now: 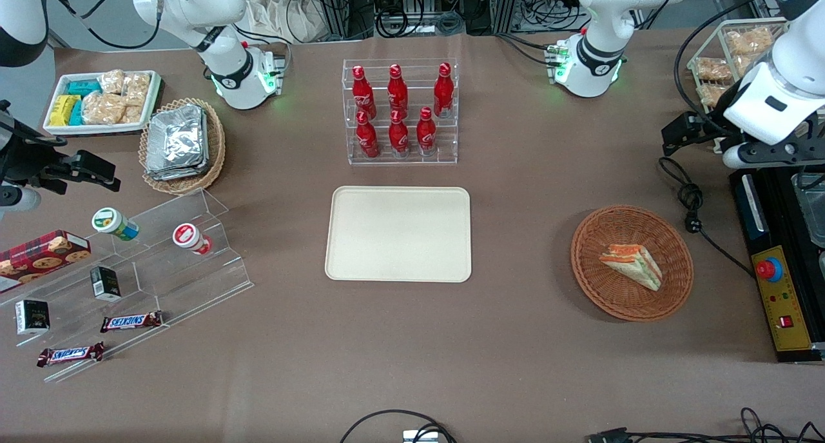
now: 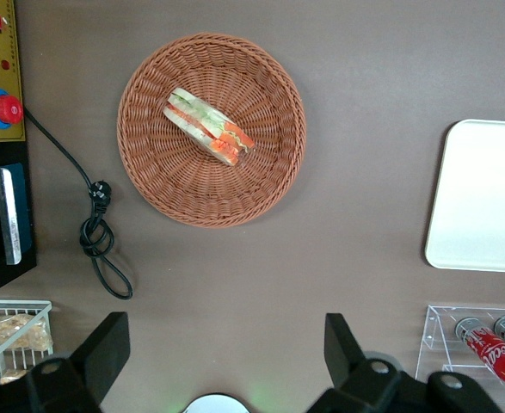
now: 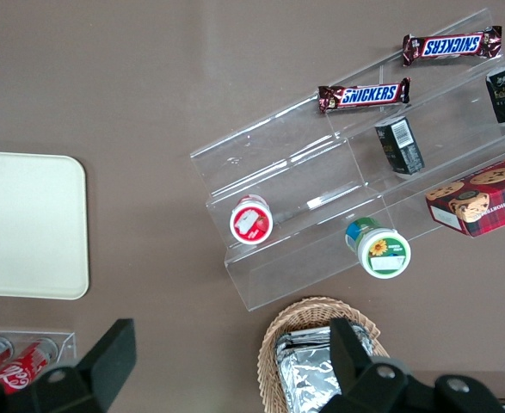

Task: Place sandwich from basket to tray
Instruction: 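Move the left gripper over the wicker basket holding the sandwich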

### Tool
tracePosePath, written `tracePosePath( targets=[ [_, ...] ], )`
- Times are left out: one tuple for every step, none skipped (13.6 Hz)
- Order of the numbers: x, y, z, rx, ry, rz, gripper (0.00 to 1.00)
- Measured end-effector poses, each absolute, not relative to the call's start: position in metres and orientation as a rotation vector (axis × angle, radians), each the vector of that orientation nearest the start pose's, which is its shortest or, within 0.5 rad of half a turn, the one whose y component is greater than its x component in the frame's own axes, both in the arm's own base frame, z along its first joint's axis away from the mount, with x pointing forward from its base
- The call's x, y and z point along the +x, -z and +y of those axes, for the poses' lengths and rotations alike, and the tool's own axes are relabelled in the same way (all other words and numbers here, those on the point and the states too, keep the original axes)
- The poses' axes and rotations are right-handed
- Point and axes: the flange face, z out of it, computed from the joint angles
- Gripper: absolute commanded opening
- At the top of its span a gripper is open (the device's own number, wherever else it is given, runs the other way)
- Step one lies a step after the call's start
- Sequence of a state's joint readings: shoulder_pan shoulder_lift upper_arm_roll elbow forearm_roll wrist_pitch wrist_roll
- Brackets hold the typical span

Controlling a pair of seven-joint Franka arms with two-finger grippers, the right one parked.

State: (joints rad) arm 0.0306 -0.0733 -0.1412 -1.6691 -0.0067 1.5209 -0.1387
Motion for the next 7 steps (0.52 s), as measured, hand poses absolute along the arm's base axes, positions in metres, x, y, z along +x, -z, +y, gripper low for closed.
tracePosePath(
  targets=[
    [0.5227, -0.6121, -0.0614, -3.127, -0.116, -0.045, 1.0],
    [0.5237, -0.6122, -0.0615, -3.128, -0.107, -0.045, 1.0],
    [0.5242, -0.6122, -0.0615, -3.128, -0.102, -0.045, 1.0],
    [0.5251, -0.6111, -0.0615, -3.129, -0.103, -0.045, 1.0],
    [0.5272, -0.6091, -0.0614, -3.13, -0.101, -0.045, 1.0],
    [0.53, -0.6064, -0.0607, -3.131, -0.097, -0.048, 1.0],
    [0.5322, -0.6036, -0.0596, -3.132, -0.099, -0.051, 1.0]
  ],
)
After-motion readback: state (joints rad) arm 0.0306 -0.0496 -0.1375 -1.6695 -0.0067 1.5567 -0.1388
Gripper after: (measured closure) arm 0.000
